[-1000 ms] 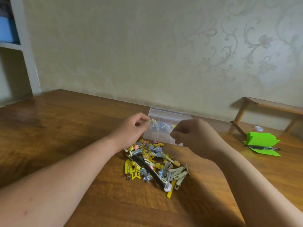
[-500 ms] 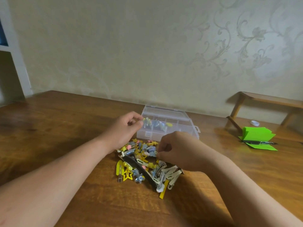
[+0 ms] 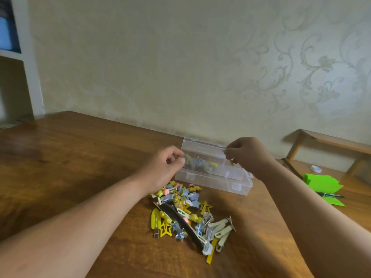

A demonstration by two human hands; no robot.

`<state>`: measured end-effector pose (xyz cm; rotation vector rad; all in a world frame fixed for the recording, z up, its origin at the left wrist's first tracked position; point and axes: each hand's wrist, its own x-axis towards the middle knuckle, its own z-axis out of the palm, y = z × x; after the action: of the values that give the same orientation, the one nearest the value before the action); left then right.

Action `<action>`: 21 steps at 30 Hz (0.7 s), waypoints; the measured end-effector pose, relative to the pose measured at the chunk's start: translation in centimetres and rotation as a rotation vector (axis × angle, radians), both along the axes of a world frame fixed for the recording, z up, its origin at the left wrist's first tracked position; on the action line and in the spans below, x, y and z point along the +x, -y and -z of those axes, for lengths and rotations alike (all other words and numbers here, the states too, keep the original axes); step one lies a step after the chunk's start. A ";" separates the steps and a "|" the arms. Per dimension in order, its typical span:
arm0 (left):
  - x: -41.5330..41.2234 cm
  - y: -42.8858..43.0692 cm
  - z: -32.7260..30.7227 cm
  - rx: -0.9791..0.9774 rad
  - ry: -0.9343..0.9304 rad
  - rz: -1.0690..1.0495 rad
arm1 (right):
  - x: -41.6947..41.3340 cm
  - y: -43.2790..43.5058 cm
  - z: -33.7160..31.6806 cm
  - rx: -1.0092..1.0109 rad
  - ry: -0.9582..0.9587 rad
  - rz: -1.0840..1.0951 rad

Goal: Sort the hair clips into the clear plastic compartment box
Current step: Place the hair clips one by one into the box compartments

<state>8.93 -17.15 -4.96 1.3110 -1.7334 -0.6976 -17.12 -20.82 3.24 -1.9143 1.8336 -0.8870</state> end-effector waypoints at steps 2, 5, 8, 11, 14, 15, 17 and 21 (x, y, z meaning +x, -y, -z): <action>0.0 0.0 0.0 0.000 0.001 0.004 | 0.2 1.8 0.2 0.033 -0.090 0.023; 0.1 0.0 0.0 -0.006 0.015 0.001 | 0.6 3.9 0.8 0.081 -0.226 0.021; 0.2 0.0 0.1 -0.009 0.026 -0.002 | 0.9 5.2 1.4 0.110 -0.326 0.006; 0.2 0.1 0.1 -0.016 0.032 0.001 | 1.1 5.6 1.8 0.127 -0.350 0.008; 0.2 0.1 0.1 -0.018 0.031 0.002 | 1.3 5.7 2.0 0.134 -0.370 0.024; 0.2 0.1 0.1 -0.018 0.034 0.002 | 1.4 5.6 2.0 0.138 -0.375 0.026; 0.2 0.2 0.1 -0.018 0.036 0.005 | 1.4 5.5 2.0 0.143 -0.377 0.026; 0.2 0.2 0.2 -0.019 0.035 0.006 | 1.3 5.1 1.9 0.112 -0.358 0.010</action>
<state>9.15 -17.31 -5.14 1.3134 -1.7683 -0.6635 -15.87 -25.92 1.32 -2.0975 2.0407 -0.4512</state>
